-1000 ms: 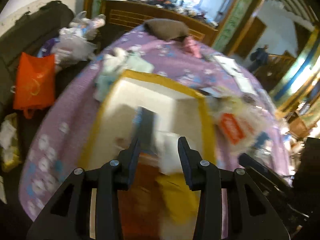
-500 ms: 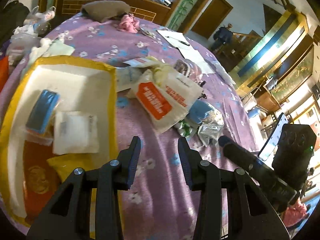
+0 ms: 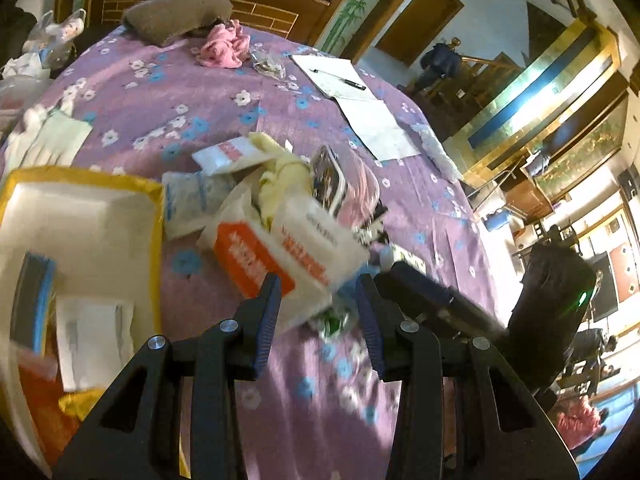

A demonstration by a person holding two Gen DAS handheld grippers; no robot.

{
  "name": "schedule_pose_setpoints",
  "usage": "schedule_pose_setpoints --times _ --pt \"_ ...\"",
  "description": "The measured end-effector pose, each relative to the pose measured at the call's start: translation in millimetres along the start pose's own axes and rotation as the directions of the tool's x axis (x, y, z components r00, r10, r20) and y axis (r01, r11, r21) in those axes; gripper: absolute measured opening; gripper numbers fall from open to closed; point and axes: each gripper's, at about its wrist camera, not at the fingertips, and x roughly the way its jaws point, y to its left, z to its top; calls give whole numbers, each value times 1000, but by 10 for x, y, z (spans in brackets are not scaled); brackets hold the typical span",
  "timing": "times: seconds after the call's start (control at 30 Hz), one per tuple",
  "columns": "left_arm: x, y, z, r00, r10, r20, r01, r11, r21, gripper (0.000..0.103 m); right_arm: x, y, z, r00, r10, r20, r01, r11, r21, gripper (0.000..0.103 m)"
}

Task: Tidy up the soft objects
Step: 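Reach the right gripper to the blue towel and close on it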

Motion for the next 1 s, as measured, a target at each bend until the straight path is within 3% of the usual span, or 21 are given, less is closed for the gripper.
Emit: schedule_pose_setpoints --times 0.23,0.3,0.4,0.53,0.7,1.0 --pt "417 -95 291 996 25 -86 -27 999 -25 38 103 -53 -129 1000 0 -25 0 1000 -20 58" --pt "473 -129 300 994 61 -89 -63 998 -18 38 156 -7 -163 999 -20 -45 18 999 -41 48" --pt "608 -138 297 984 138 -113 -139 990 -3 38 184 89 -222 998 -37 -52 32 995 -90 42" --pt "576 -95 272 978 181 -100 -184 983 -22 38 168 115 -245 997 -54 -51 48 993 -107 32" --pt "441 -171 281 987 136 -87 -138 990 -9 38 196 39 -227 997 -42 -67 37 996 -77 26" --pt "521 -118 322 981 170 -96 -175 984 -37 38 210 158 -270 997 -41 -71 32 991 -130 26"
